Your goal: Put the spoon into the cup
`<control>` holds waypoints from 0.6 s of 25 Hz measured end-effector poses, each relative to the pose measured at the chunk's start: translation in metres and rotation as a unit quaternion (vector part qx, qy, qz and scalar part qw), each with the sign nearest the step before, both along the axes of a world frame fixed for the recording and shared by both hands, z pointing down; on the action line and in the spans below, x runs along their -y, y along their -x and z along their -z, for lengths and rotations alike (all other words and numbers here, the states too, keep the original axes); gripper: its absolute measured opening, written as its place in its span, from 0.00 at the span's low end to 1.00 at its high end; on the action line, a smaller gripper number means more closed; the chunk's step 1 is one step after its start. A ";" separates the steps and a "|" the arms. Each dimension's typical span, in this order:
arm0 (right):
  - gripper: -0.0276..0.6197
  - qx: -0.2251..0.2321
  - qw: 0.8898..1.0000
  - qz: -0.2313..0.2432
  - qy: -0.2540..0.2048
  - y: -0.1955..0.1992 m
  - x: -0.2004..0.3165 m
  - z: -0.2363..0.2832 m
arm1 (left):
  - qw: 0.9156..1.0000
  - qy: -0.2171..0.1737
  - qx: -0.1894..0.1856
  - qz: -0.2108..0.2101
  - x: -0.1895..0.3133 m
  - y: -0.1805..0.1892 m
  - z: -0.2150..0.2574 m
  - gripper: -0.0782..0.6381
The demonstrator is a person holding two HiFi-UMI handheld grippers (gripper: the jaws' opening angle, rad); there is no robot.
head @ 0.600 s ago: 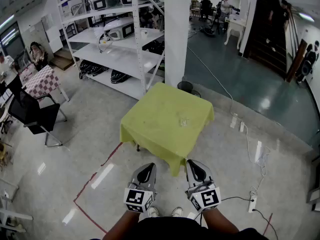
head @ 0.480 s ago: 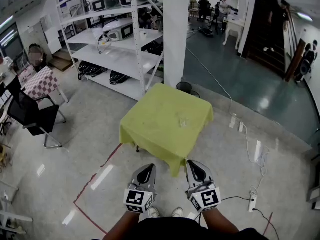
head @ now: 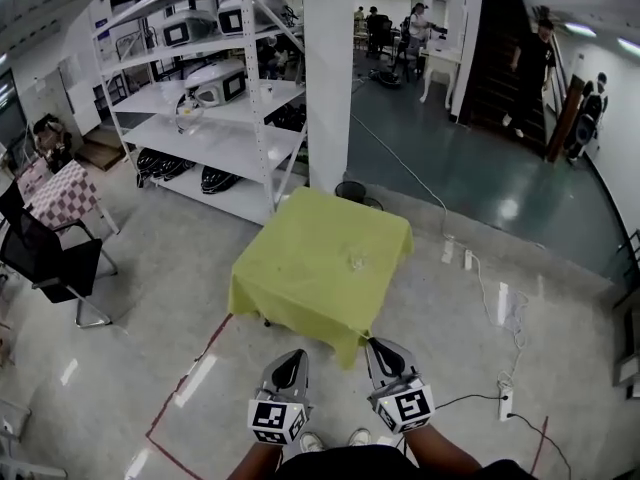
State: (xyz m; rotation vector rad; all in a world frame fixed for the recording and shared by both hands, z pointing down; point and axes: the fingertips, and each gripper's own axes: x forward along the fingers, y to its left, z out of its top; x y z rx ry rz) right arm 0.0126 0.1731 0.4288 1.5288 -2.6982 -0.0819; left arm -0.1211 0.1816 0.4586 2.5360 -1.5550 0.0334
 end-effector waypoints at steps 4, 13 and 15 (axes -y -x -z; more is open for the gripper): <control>0.06 0.004 1.000 -0.021 -0.001 0.008 0.003 -0.006 | 1.000 -0.006 -0.003 -0.012 0.003 0.010 -0.004 0.12; 0.06 -0.004 0.999 -0.042 0.000 -0.002 0.005 -0.004 | 0.999 -0.021 -0.012 -0.033 0.013 0.001 0.001 0.12; 0.06 -0.003 0.999 -0.045 -0.003 -0.009 0.012 -0.004 | 0.999 -0.021 -0.013 -0.037 0.021 -0.003 -0.002 0.12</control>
